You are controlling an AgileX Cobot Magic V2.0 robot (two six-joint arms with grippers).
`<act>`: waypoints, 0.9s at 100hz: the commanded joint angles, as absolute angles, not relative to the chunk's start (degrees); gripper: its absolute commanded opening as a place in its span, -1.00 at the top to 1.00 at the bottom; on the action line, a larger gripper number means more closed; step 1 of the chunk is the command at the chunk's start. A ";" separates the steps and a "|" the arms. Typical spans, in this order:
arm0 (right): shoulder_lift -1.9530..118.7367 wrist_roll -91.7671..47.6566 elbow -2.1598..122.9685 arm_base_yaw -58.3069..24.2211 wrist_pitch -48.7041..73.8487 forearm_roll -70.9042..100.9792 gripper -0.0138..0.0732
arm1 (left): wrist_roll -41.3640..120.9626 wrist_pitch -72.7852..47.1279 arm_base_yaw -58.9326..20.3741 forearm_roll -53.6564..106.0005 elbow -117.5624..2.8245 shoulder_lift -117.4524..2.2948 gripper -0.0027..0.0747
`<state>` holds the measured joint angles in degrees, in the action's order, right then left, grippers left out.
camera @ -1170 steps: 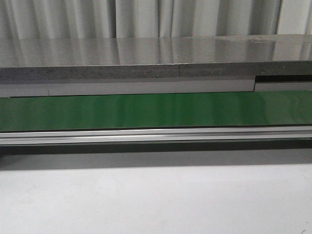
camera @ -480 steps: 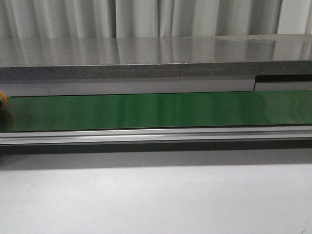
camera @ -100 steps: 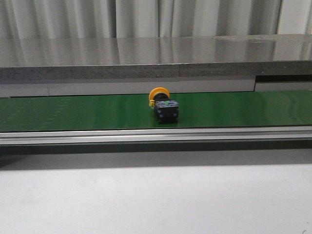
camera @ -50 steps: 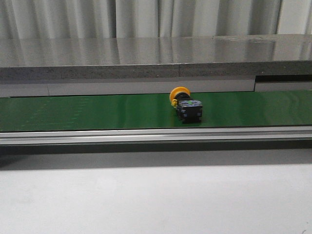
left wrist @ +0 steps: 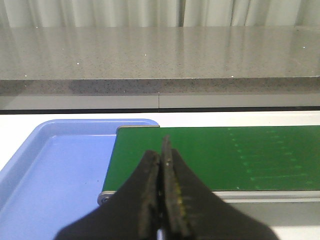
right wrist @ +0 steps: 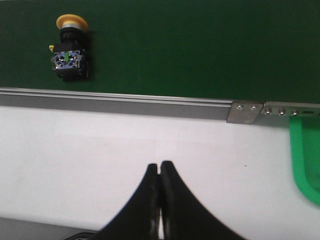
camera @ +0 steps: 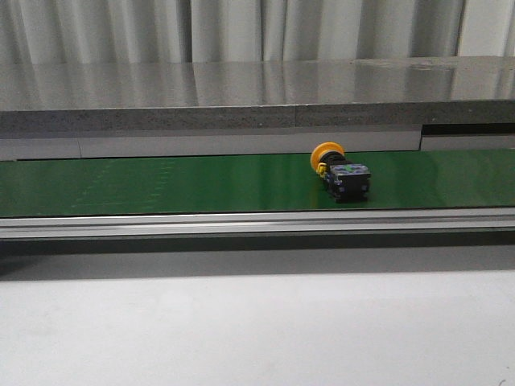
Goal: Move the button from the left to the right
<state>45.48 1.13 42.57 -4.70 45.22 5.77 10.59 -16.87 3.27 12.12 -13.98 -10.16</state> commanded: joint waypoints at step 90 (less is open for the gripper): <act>69.04 -6.98 57.59 -4.67 39.83 4.34 -0.68 | 10.33 -12.66 2.89 12.81 -15.45 -10.74 0.99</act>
